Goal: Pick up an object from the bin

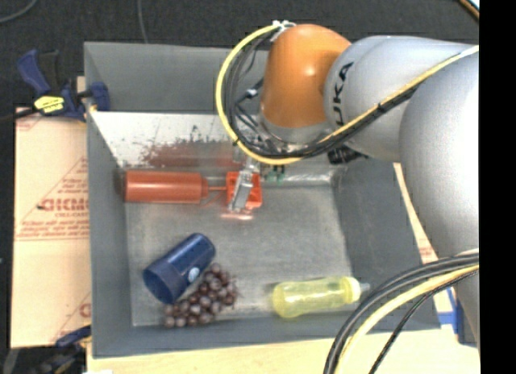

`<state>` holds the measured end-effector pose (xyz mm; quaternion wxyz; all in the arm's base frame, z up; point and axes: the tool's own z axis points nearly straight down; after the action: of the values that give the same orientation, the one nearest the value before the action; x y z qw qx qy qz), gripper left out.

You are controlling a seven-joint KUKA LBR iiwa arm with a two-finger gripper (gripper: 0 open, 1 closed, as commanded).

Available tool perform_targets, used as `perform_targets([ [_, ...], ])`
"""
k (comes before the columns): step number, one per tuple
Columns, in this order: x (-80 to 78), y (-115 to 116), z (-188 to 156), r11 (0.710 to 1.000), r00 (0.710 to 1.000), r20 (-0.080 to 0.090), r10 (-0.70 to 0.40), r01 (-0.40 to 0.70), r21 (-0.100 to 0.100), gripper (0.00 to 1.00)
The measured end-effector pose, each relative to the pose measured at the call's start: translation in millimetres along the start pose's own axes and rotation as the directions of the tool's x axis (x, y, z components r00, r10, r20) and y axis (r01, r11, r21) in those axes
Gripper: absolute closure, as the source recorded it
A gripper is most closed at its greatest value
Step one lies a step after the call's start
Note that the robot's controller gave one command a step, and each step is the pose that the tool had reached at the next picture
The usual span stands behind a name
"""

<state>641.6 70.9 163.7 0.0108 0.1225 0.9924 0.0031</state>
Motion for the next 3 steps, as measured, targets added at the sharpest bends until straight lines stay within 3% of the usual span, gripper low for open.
perform_targets([
  [1,8.9,51.2,63.2,0.917,0.917,-0.018,-0.399,0.399,-0.002,0.00],
  [2,-9.4,-26.2,92.9,0.984,0.984,-0.006,0.177,-0.177,0.003,0.00],
  [3,54.9,80.3,92.0,0.969,0.969,-0.016,-0.246,0.246,0.001,1.00],
])
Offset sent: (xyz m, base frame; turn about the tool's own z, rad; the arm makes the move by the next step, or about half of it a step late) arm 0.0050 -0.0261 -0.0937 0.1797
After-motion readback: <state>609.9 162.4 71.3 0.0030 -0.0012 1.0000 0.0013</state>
